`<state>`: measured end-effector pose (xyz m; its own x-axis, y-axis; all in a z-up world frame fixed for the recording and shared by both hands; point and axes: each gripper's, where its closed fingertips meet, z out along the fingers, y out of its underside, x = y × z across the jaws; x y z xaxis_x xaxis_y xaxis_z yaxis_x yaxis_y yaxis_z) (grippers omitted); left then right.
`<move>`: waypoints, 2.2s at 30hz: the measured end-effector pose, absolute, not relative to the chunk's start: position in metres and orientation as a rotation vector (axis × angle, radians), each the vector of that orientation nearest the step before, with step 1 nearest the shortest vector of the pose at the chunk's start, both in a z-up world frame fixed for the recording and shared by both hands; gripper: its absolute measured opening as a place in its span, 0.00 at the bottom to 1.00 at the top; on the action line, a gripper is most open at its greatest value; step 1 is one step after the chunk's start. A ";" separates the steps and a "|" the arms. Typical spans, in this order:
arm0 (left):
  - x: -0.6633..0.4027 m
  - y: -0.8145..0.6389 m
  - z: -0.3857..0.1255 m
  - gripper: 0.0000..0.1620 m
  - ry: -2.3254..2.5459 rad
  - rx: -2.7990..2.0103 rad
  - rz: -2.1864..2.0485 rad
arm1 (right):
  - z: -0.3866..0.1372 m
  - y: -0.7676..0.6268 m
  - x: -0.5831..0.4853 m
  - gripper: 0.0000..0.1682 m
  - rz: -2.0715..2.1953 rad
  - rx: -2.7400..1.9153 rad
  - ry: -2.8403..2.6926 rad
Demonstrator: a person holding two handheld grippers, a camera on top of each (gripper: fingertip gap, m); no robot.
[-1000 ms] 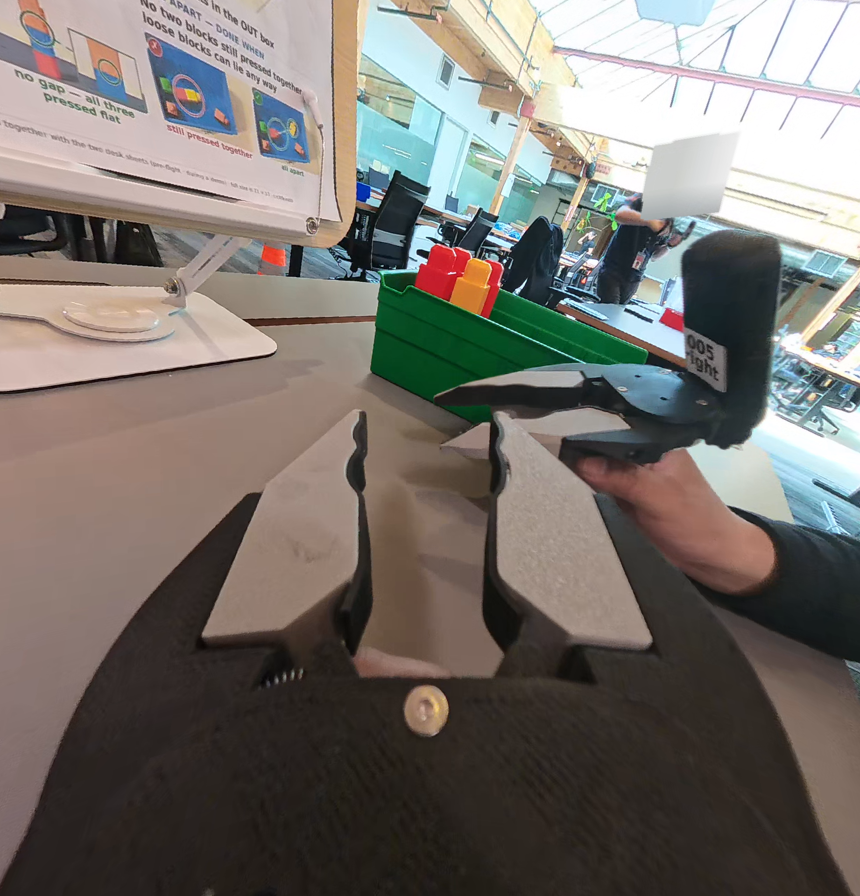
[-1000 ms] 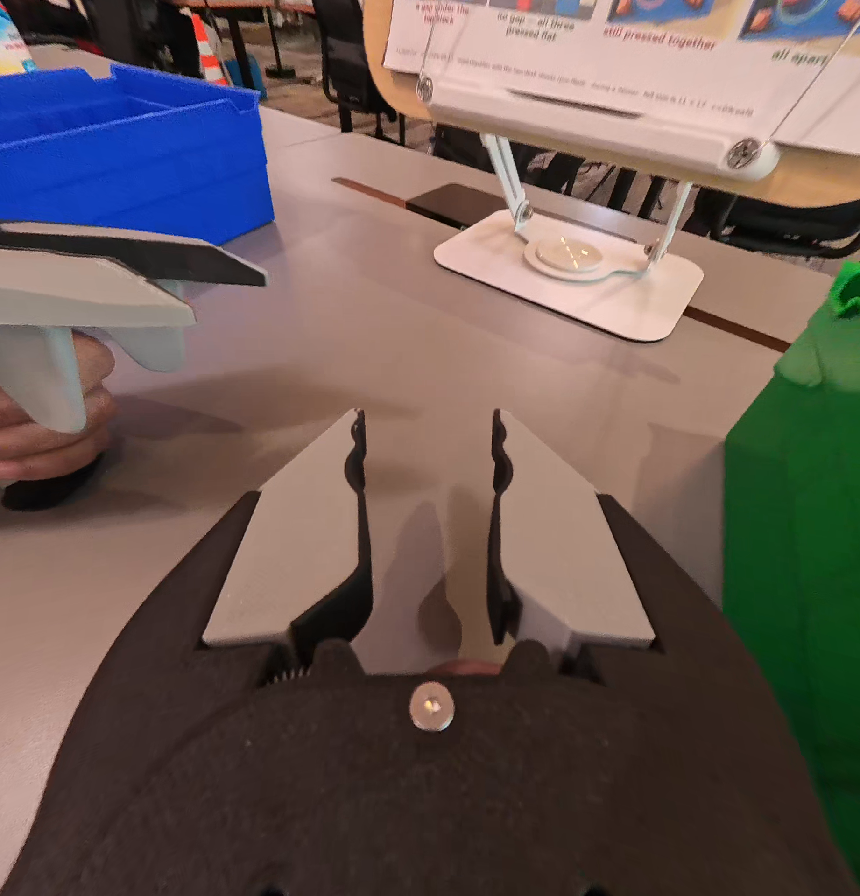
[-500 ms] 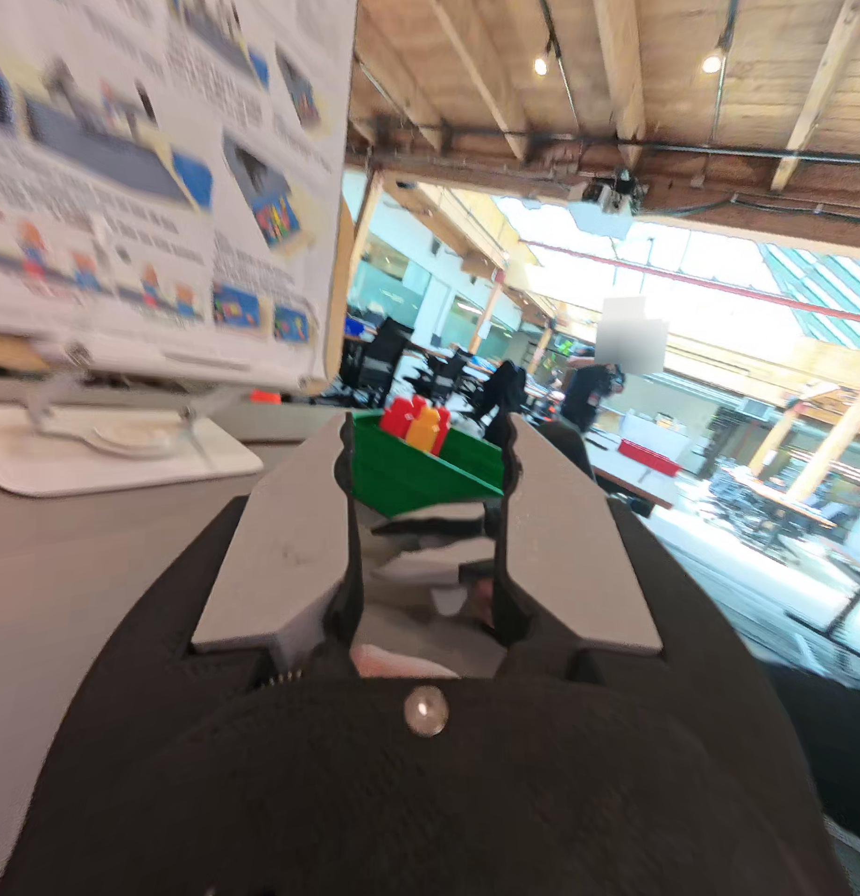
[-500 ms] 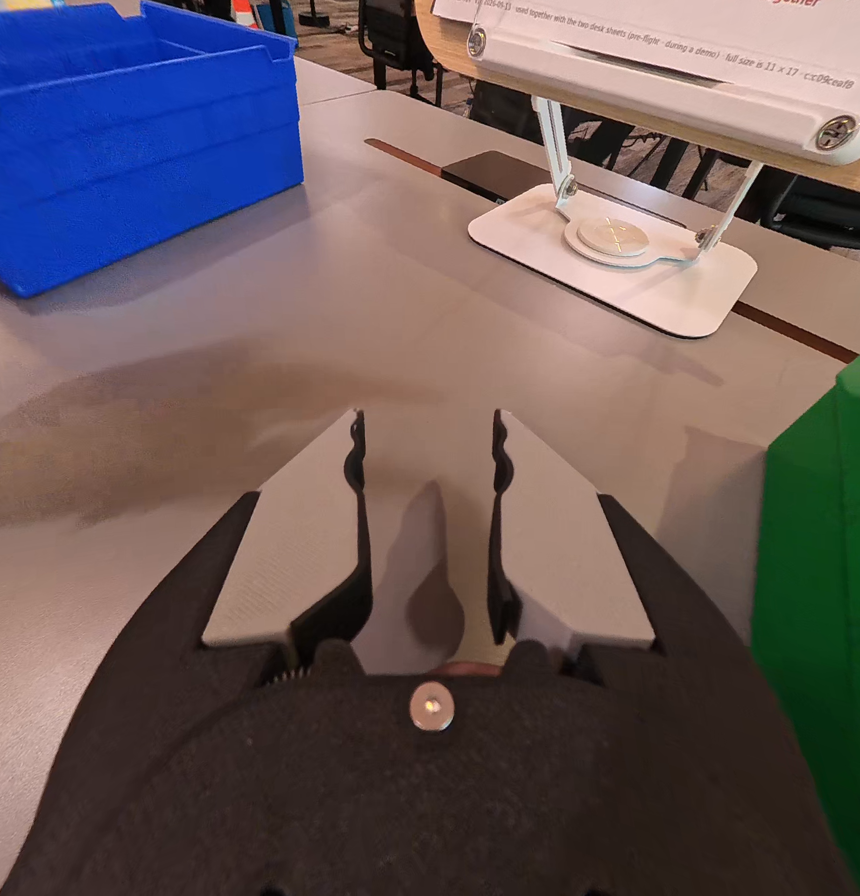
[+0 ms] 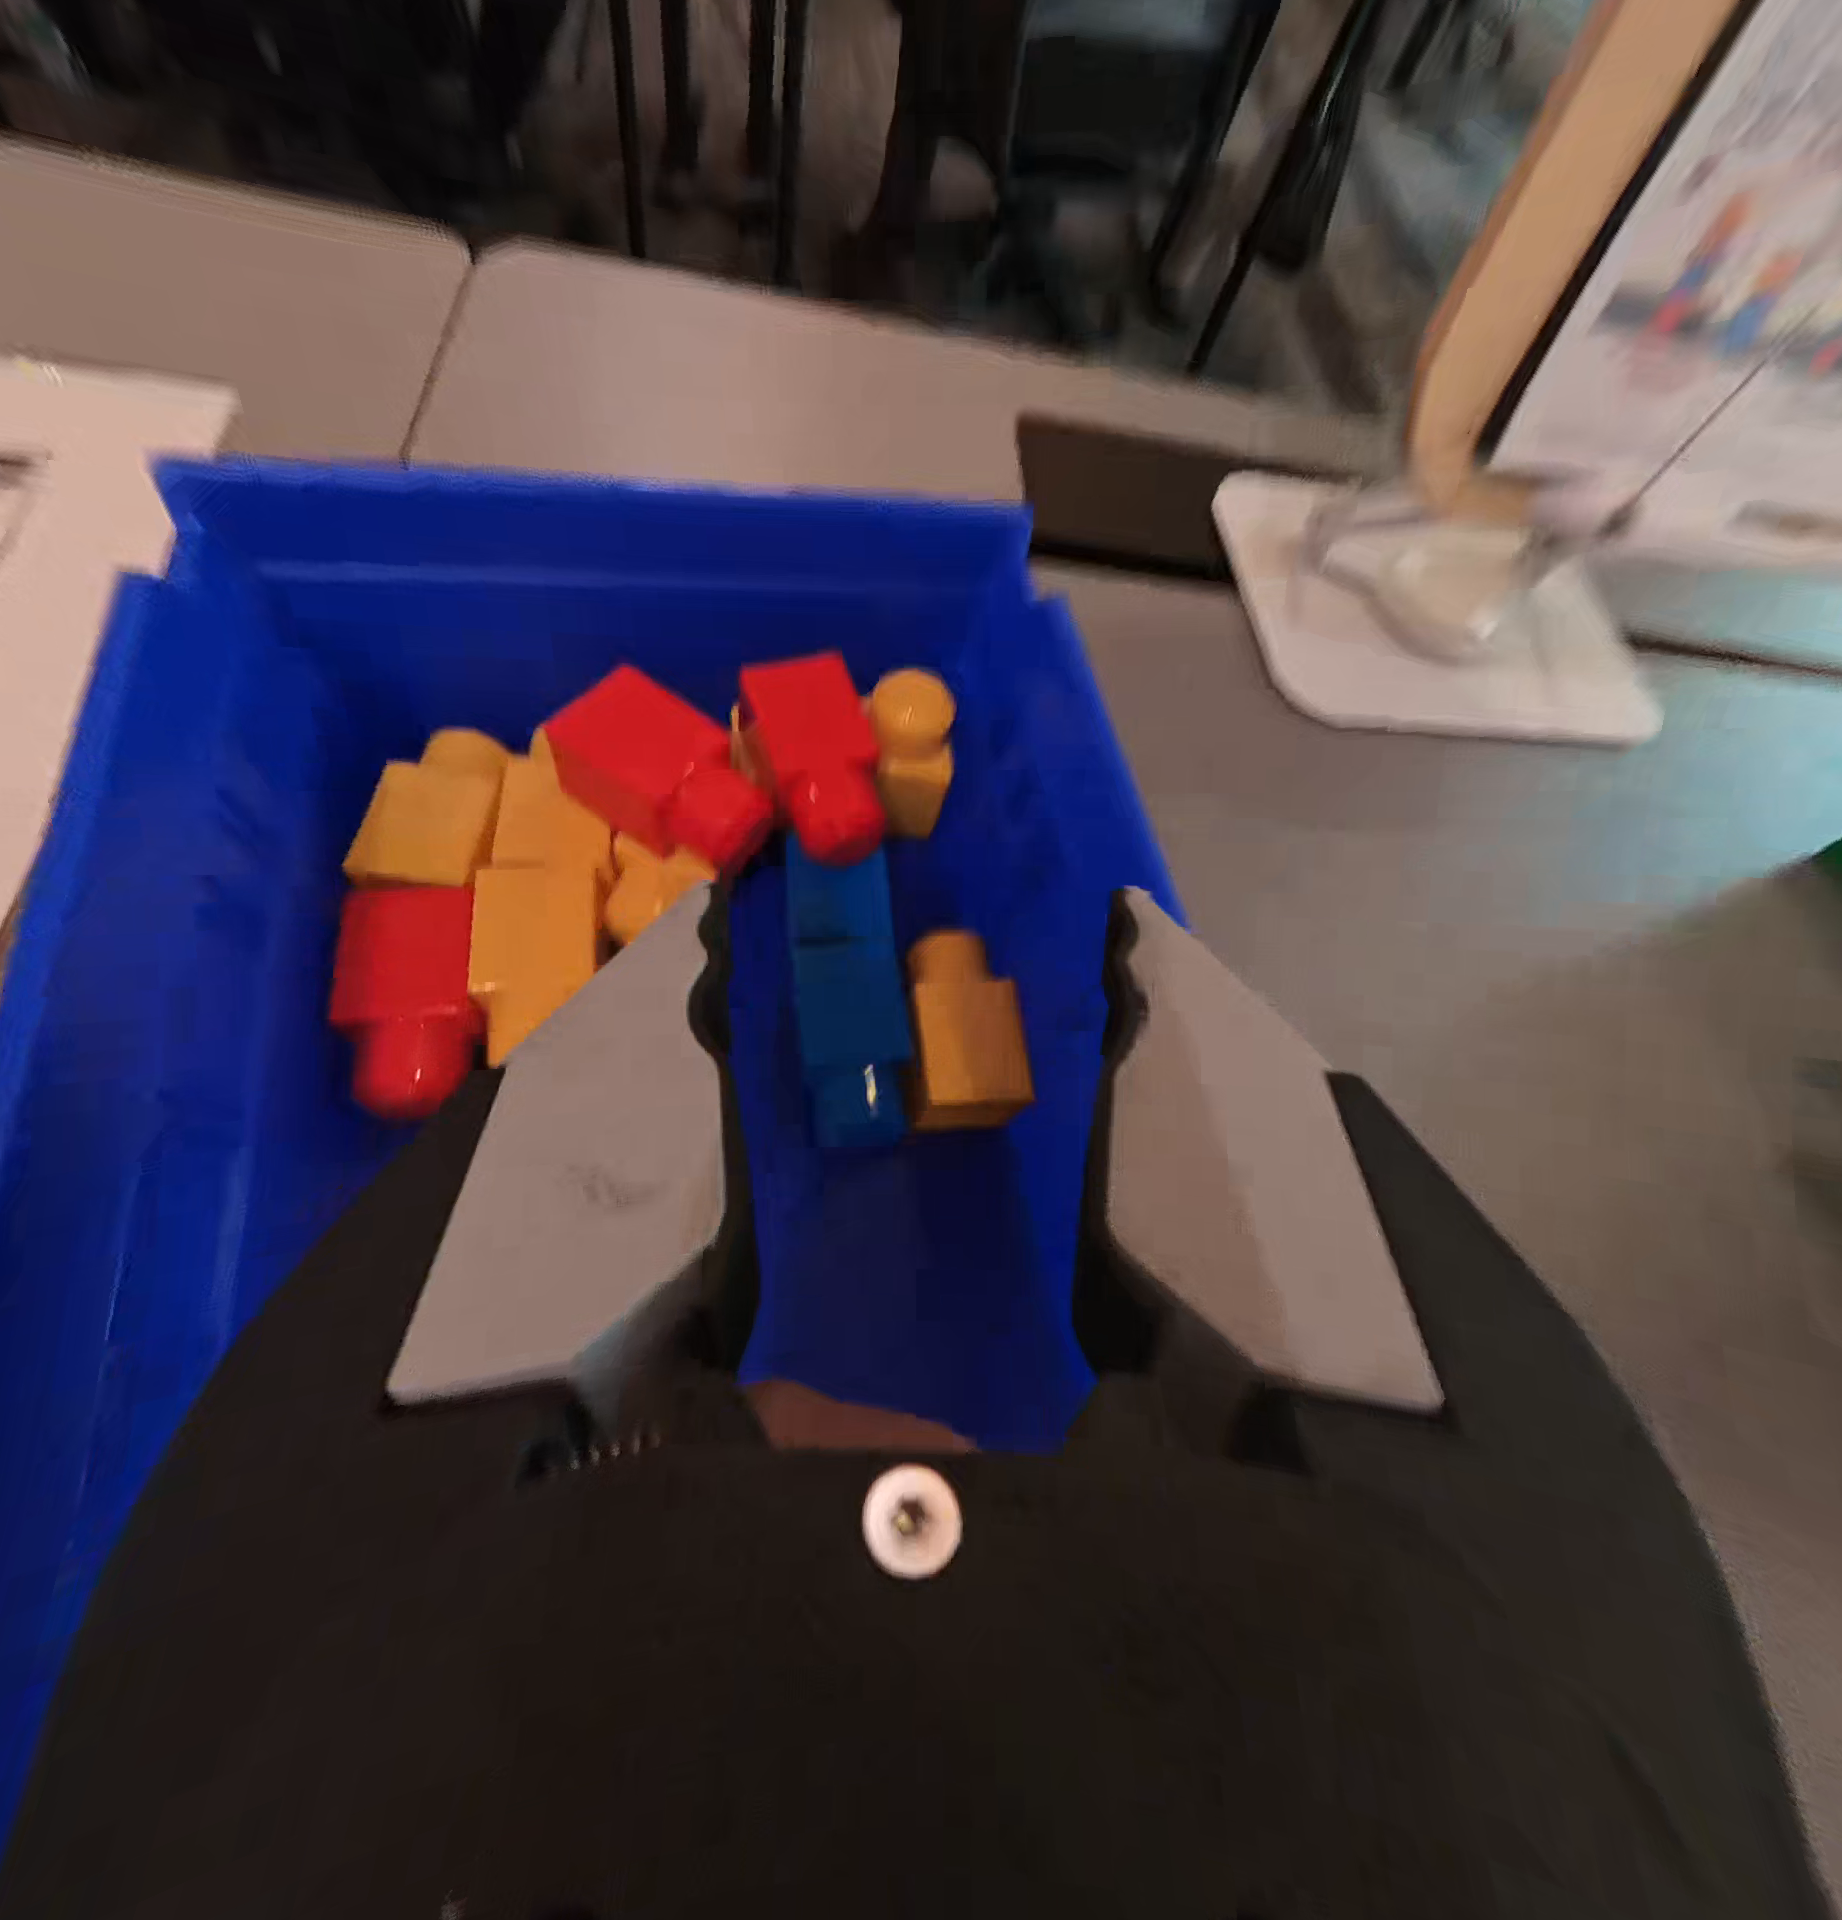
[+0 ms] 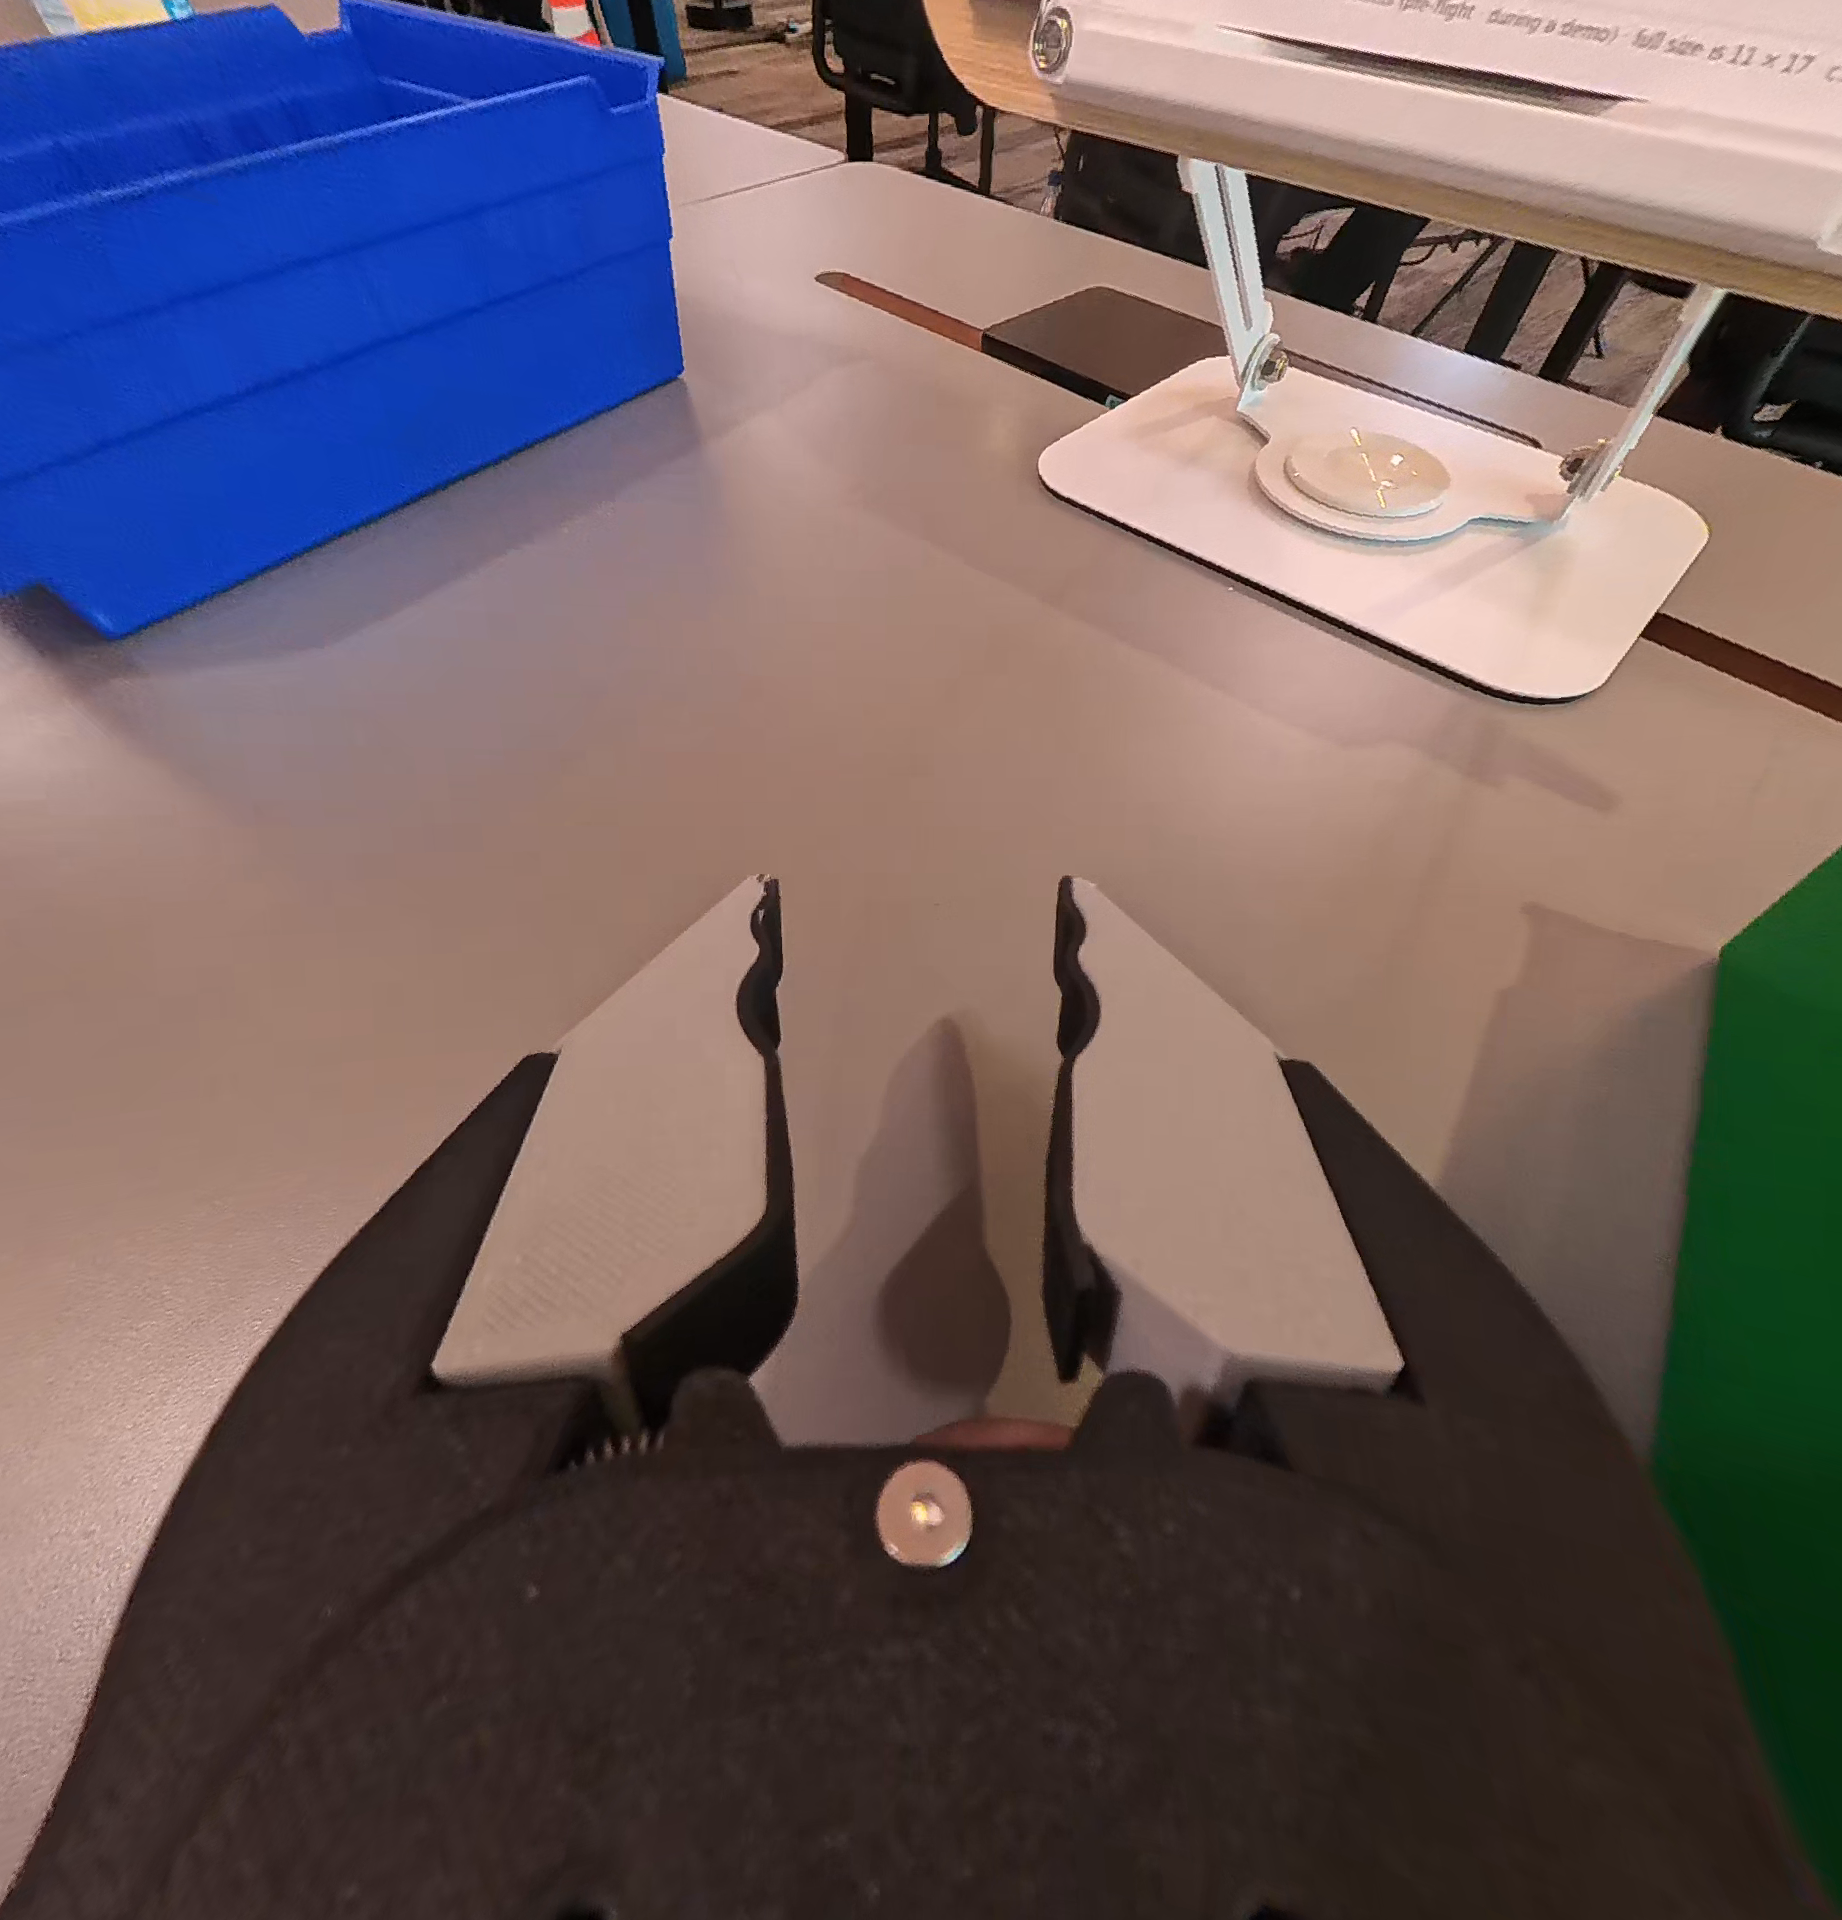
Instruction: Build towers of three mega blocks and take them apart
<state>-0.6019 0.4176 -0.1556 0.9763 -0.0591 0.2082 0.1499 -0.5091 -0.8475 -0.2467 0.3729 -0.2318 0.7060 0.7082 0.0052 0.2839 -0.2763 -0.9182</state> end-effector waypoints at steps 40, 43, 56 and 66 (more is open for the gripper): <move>-0.645 0.400 -0.253 0.27 0.331 -2.585 0.178 | -0.235 0.369 -0.248 0.29 0.524 -1.873 -0.797; -0.653 0.402 -0.261 0.25 0.365 -2.562 0.269 | -0.235 0.369 -0.248 0.29 0.522 -1.877 -0.801; -0.648 0.383 -0.259 0.17 0.548 -2.568 0.328 | -0.234 0.368 -0.249 0.28 0.524 -1.862 -0.805; -0.634 0.370 -0.225 0.17 0.770 -2.498 0.402 | -0.234 0.367 -0.249 0.28 0.526 -1.862 -0.808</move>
<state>-0.6343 0.3703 -0.2247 0.7975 -0.4442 -0.4083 -0.5890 -0.7198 -0.3673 -0.2490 0.3667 -0.2339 0.6825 0.7309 -0.0014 0.2969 -0.2790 -0.9132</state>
